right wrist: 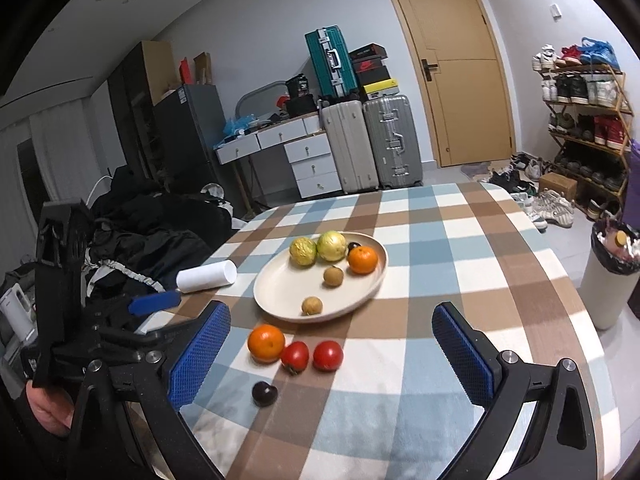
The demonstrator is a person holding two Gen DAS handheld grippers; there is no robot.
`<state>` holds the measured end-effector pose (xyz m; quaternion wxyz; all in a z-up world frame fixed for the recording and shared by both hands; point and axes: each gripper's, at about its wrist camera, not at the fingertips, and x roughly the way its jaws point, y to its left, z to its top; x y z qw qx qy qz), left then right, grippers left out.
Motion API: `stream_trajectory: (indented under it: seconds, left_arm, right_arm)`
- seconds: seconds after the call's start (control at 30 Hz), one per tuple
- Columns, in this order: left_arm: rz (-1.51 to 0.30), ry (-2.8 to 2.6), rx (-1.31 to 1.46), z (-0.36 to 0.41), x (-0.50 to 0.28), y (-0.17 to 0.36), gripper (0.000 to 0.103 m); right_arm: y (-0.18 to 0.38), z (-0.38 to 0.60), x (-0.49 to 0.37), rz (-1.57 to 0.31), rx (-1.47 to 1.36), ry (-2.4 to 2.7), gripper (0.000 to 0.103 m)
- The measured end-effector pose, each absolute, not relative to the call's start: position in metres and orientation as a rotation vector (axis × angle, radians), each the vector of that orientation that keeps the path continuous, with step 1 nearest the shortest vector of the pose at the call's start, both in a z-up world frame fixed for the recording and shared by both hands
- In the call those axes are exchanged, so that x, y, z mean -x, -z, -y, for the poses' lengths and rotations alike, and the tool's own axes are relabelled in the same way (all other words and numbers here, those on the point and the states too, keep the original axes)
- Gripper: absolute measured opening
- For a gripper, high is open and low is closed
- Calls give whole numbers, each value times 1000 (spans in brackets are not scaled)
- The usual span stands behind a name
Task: Organize fruits
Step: 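Close the left gripper around the other dark plum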
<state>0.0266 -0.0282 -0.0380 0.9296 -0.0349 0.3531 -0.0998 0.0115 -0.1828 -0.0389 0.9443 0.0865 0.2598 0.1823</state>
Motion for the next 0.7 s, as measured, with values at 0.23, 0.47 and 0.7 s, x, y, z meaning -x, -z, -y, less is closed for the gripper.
stream_trajectory:
  seconds: [0.23, 0.47, 0.7]
  left_arm:
    - [-814, 212, 57, 37, -28, 79, 102]
    - [-897, 228, 78, 40, -39, 113, 100]
    - [-932, 304, 71, 51, -45, 123, 70]
  right_arm:
    - [57, 183, -3, -561, -181, -352, 103]
    - [72, 186, -3, -594, -188, -340, 103]
    - [79, 188, -5, -611, -198, -343, 103]
